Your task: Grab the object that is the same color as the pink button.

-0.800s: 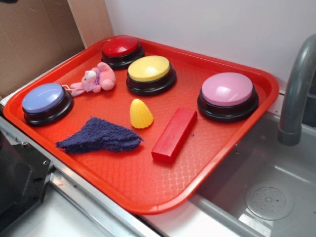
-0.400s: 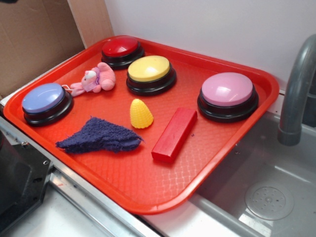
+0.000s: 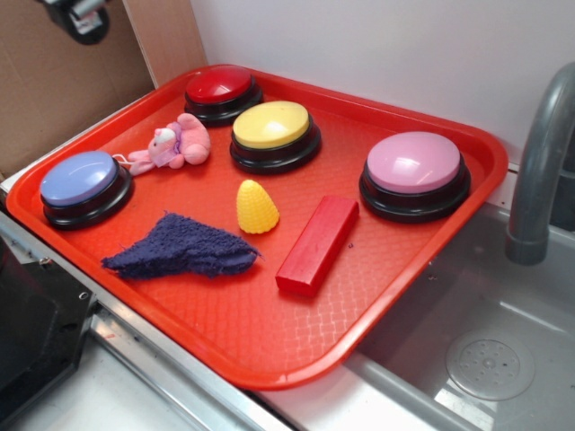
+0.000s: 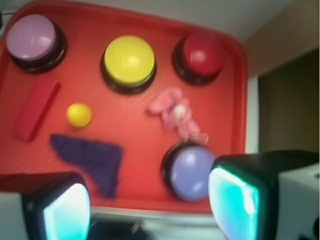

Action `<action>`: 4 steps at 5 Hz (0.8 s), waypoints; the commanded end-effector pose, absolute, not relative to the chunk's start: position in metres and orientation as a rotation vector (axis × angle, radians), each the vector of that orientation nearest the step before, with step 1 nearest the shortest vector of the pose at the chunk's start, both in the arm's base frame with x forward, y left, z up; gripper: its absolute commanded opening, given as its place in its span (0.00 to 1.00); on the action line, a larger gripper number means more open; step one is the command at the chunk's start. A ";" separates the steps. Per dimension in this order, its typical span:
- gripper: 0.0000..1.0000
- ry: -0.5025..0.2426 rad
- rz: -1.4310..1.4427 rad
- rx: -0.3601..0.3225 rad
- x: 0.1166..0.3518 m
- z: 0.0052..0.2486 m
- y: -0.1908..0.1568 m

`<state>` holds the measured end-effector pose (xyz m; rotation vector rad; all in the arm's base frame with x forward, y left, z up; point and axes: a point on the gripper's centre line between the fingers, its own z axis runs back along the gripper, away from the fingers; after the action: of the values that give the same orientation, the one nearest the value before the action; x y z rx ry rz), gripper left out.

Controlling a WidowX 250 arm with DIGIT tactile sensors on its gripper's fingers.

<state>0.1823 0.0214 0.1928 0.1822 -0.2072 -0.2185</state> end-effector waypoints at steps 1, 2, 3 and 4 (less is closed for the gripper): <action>1.00 -0.162 -0.607 0.258 0.239 0.118 0.065; 1.00 -0.092 -0.679 0.207 0.243 0.087 0.087; 1.00 -0.020 -0.713 0.173 0.242 0.061 0.098; 1.00 0.030 -0.716 0.098 0.237 0.043 0.095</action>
<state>0.2305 0.0956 0.0332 0.0689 0.0646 -0.7190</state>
